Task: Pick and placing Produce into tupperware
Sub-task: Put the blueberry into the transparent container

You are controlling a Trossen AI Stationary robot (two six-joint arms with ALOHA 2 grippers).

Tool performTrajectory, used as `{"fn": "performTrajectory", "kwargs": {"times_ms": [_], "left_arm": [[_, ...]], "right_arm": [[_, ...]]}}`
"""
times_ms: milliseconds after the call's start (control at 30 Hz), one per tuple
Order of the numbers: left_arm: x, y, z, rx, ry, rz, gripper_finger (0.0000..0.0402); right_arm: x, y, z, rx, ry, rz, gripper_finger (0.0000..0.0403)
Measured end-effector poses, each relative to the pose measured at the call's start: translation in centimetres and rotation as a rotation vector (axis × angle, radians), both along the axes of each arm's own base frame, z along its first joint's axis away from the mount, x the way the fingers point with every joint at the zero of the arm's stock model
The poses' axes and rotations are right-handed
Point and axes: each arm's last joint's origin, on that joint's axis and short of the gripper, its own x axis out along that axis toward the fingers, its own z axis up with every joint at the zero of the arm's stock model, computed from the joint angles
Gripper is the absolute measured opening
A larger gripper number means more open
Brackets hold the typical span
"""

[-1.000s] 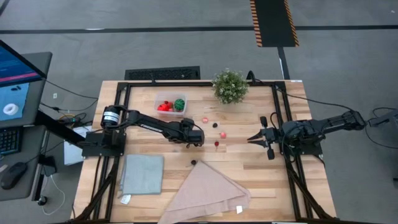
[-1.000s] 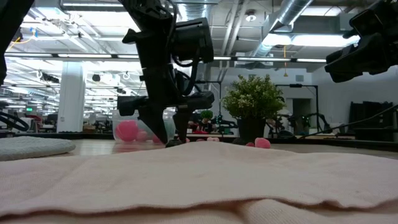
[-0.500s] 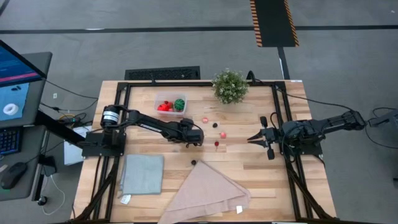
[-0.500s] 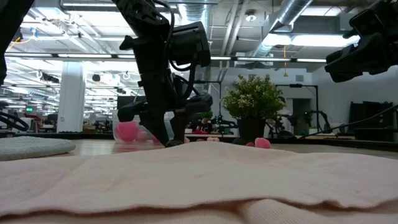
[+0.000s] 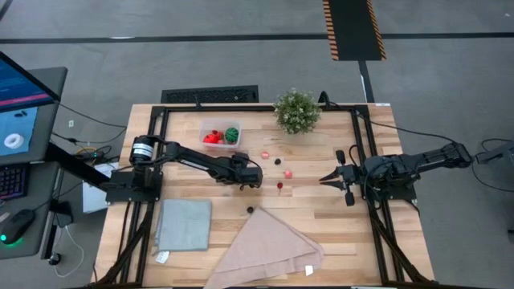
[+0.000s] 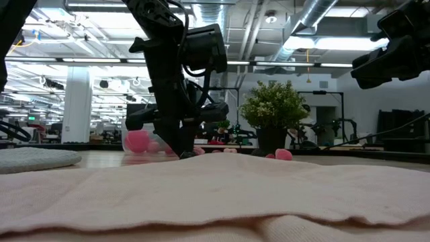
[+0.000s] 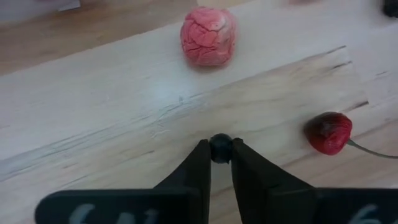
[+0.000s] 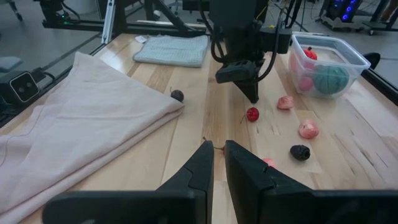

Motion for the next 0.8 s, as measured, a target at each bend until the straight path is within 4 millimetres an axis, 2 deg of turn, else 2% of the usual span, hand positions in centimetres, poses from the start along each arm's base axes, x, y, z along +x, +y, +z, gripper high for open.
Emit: {"fn": "performTrajectory", "kwargs": {"times_ms": [200, 500, 667, 800], "left_arm": [[-0.4, -0.6, 2.5, 0.058, 0.016, 0.017, 0.0037], [-3.0, -0.8, 5.3, 0.146, 0.095, 0.094, 0.0031], [-4.3, 0.0, 7.5, 0.212, 0.088, 0.119, 0.0027], [-5.0, 1.6, 8.8, 0.253, 0.082, 0.152, 0.0024]], "right_arm": [[0.0, 0.0, 0.0, 0.0, 0.0, 0.0, 0.0064], [0.0, 0.0, 0.0, 0.0, 0.0, 0.0, 0.0064], [0.0, 0.0, 0.0, 0.0, 0.0, 0.0, 0.0064], [0.0, 0.0, 0.0, 0.0, 0.0, 0.0, 0.0064]]}}
